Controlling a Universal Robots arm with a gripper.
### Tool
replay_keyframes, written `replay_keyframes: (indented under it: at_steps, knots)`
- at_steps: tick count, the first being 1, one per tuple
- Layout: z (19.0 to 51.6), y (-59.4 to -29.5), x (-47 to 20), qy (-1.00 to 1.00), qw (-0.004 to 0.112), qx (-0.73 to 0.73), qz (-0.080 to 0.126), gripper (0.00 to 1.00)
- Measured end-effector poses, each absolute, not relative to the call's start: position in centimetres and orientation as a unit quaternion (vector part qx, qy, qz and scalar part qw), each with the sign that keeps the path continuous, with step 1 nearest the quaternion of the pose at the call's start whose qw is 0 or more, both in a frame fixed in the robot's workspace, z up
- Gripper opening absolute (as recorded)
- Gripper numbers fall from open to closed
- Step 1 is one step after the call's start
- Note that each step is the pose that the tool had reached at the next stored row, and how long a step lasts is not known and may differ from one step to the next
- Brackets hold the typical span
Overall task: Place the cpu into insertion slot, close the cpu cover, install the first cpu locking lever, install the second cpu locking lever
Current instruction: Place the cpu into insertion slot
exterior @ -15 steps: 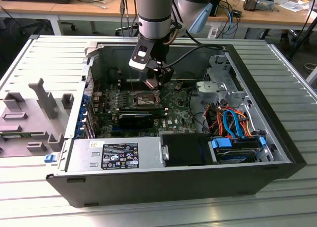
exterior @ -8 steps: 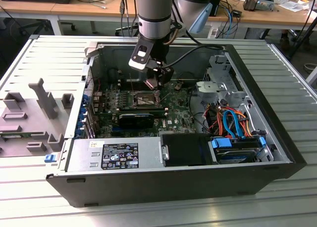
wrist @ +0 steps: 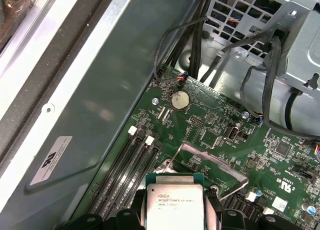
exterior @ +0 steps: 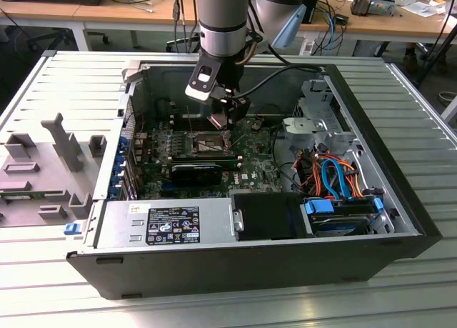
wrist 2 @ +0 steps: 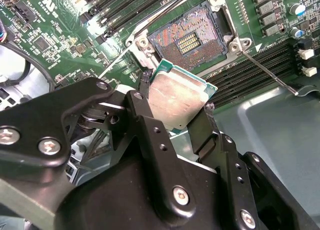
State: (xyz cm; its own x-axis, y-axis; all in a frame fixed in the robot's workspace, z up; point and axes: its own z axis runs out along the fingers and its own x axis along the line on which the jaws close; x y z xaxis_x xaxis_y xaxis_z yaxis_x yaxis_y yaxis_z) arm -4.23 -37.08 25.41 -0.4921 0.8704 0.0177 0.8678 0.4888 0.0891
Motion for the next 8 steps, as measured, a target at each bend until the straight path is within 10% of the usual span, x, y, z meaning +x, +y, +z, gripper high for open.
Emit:
replay_keyframes:
  at_steps: [8]
  knots:
    - [25.41,-37.09,-4.23,0.861,0.015,0.506,0.043,0.55]
